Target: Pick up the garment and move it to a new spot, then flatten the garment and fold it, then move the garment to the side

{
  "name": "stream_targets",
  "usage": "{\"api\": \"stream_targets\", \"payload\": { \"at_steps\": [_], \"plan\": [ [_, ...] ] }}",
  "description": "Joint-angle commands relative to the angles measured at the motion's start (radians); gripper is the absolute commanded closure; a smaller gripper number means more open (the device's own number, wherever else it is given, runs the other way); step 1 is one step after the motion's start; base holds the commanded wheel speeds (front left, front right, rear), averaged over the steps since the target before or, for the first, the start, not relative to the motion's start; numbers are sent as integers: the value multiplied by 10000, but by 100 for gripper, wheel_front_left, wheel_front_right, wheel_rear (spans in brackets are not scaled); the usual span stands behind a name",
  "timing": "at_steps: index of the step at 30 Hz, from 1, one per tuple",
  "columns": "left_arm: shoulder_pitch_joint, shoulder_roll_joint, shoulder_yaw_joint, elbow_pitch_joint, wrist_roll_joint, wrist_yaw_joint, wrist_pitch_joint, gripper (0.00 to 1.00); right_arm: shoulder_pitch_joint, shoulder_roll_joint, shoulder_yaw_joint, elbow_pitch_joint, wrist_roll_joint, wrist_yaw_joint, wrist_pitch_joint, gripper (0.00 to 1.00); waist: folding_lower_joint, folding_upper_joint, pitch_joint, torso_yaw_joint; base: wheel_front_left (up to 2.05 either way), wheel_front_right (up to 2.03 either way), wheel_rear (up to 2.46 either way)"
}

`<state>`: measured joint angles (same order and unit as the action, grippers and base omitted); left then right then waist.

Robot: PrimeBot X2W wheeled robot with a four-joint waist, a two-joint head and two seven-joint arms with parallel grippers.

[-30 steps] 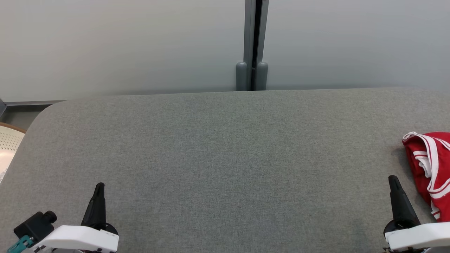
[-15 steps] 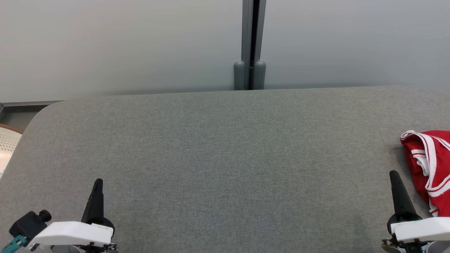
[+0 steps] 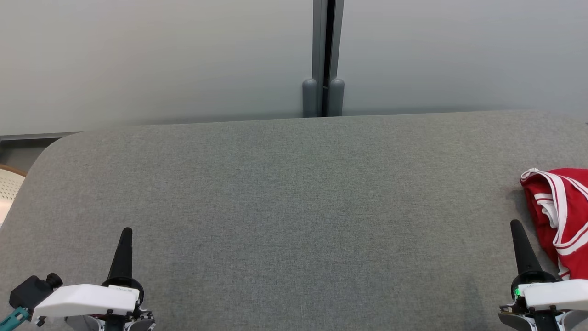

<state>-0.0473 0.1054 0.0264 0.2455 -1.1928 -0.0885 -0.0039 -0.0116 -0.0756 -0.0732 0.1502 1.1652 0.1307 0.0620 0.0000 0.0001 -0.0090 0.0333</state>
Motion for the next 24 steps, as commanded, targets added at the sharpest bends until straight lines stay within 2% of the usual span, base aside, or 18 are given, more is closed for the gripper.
{"api": "stream_targets", "payload": {
  "at_steps": [1, 24],
  "plan": [
    [-241, 17, 98, -71, -192, -87, 27, 100, -216, -18, -32, -25, 213, 5, 41, 100, 0, -1, 2, -4, 0, 0, 0],
    [-463, -244, 481, -41, -2056, -264, 578, 100, -593, 82, -188, 438, 2220, 3, 246, 100, 0, -1, 50, -137, 0, 0, 0]
  ]
}}
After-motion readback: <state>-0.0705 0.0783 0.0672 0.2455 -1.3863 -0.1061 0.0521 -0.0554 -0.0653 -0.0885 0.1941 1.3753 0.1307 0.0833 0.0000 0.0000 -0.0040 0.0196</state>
